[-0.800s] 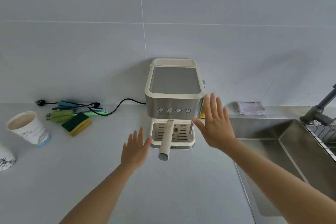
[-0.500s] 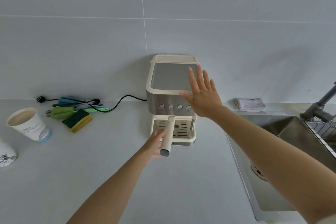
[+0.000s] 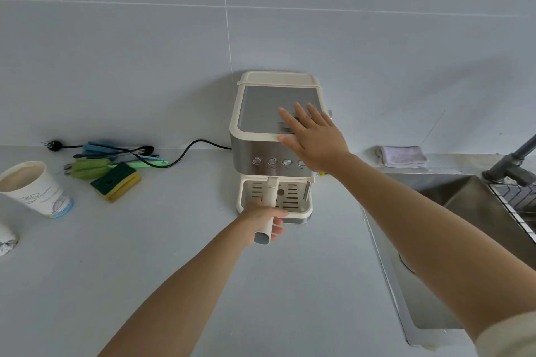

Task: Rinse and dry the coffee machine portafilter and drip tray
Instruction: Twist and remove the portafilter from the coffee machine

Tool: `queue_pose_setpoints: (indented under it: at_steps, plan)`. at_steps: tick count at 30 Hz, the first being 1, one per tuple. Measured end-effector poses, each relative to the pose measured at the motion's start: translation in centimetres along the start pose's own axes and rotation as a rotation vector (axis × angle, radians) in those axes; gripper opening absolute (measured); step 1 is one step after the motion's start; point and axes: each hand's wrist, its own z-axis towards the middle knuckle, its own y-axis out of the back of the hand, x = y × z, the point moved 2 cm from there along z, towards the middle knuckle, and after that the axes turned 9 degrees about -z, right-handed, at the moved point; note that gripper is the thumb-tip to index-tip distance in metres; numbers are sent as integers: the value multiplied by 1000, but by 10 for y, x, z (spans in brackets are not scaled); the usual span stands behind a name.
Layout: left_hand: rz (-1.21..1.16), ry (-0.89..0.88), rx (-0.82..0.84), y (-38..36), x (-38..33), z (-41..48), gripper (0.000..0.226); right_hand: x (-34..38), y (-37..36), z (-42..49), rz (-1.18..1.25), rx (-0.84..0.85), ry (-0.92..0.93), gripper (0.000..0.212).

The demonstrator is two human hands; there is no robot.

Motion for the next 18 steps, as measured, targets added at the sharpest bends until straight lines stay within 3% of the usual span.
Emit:
queue_pose_setpoints:
  at_steps: [3,5,10,18]
  plan:
    - [58,0,-56,-2,-2,3,19,-1,-3,3,-27,-141,37,88]
    - [79,-12,-67,-2,-2,5,21,-2,-7,6,-6,-230,59,94]
    - [120,-21,-100,-1,0,10,25,-5,-17,11,2,-464,98,72]
    - [139,-17,-103,-1,-1,12,28,-11,-27,14,-47,-748,147,57]
